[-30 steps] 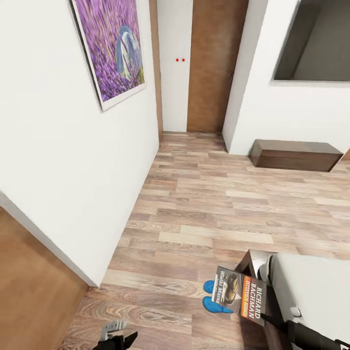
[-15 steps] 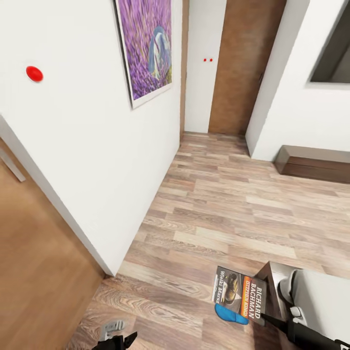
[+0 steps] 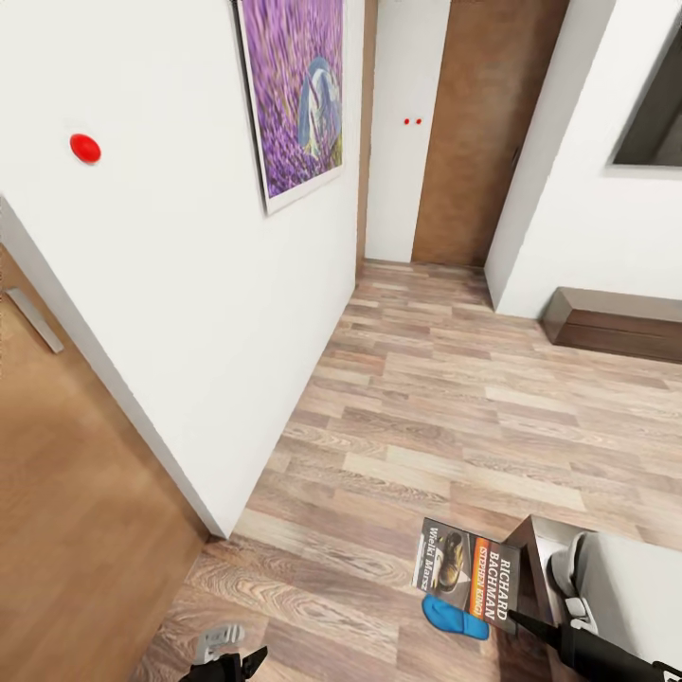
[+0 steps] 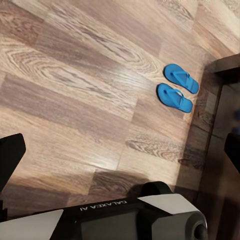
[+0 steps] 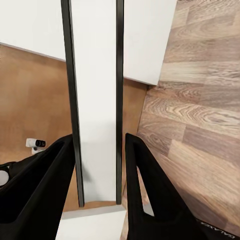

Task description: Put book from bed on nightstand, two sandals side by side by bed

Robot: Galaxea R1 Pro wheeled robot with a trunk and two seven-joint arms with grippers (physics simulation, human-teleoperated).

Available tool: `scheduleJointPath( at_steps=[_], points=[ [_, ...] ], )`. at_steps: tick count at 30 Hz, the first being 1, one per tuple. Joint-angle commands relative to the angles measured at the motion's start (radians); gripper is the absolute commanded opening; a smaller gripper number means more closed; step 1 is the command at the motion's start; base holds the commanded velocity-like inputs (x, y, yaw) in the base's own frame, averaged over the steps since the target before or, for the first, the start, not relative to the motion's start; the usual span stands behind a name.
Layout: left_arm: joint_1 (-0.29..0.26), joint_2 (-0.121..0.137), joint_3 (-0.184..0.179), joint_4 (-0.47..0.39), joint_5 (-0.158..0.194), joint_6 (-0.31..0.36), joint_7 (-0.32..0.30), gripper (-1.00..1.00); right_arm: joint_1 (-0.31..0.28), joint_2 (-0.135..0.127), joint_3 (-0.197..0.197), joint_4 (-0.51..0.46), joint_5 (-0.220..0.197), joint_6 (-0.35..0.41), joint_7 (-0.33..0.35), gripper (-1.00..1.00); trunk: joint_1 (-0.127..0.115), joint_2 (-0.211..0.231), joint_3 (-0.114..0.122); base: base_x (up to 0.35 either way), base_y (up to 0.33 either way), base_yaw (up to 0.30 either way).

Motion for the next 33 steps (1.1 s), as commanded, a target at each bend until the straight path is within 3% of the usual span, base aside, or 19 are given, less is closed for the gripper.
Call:
scheduleJointPath(
  at_steps=[1, 33],
  points=[
    [-0.001, 0.000, 0.005, 0.001, -0.007, -0.006, -0.002, 1.00, -0.001, -0.001, 0.008, 0.000, -0.010, 0.010, 0.003, -1.00, 0.000, -0.001, 0.001, 0.000, 0.000, 0.000],
    [-0.001, -0.001, 0.004, 0.001, -0.007, -0.006, -0.002, 1.00, -0.001, -0.001, 0.008, 0.000, -0.009, 0.010, 0.002, -1.00, 0.000, -0.001, 0.053, 0.000, 0.000, 0.000]
  ],
)
